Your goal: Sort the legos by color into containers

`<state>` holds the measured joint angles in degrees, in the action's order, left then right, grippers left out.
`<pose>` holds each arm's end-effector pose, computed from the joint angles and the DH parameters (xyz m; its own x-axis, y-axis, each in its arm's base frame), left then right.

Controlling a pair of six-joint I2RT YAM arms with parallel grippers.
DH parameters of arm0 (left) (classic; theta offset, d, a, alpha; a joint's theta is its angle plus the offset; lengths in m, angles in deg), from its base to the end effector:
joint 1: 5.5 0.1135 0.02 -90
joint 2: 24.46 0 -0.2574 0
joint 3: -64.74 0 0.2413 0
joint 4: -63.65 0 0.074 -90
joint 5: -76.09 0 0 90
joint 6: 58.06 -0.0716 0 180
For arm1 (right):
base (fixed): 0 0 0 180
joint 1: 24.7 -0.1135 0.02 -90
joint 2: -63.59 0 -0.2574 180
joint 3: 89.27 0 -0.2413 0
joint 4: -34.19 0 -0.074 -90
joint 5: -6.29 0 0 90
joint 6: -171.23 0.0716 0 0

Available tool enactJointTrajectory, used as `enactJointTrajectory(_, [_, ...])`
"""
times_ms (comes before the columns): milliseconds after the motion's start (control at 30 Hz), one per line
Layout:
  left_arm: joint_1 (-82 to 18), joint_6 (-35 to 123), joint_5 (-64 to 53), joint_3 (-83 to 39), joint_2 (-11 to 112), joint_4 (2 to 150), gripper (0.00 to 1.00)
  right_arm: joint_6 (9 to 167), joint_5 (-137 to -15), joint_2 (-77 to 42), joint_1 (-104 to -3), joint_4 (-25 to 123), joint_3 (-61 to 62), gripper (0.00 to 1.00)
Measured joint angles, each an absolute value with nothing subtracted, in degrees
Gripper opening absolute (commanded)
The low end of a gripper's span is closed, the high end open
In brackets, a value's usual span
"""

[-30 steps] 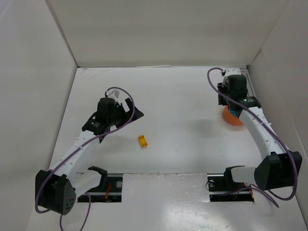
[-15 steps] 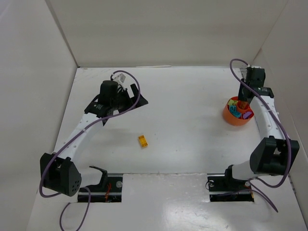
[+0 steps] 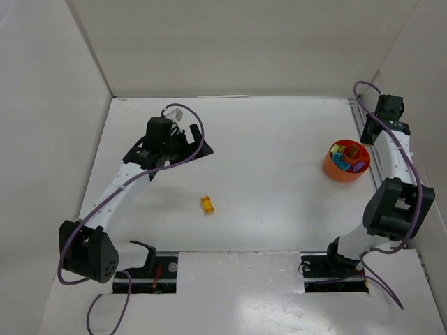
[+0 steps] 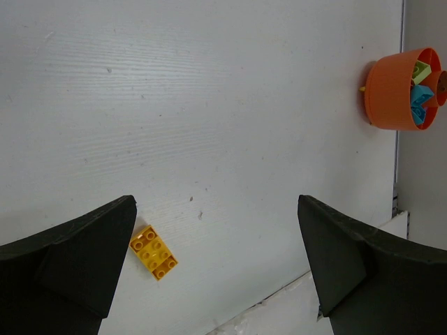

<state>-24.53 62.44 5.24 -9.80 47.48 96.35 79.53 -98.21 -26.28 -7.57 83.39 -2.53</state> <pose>0.2795 -0.1213 0.2981 -0.7010 -0.2654 -0.6619 0.2559 0.7727 -0.5808 0.3389 -0.1232 0.2824 -0.6983 0.1852 -0.6914 0.4314 0.8797 -0.2001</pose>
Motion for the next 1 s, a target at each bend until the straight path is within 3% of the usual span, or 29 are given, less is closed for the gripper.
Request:
enactJointTrajectory(700, [-24.5,63.9,4.4,-9.7,47.4,96.3,1.0,76.9,-92.9,-36.0,-5.6,80.2,-4.8,0.18])
enactJointTrajectory(800, [-24.5,63.9,4.4,-9.7,47.4,96.3,1.0,76.9,-92.8,-36.1,-5.6,80.0,-4.8,0.21])
enactJointTrajectory(1000, [-24.5,63.9,4.2,-9.7,47.1,96.4,1.0,76.9,-92.2,-36.4,-5.6,79.4,-4.7,0.36])
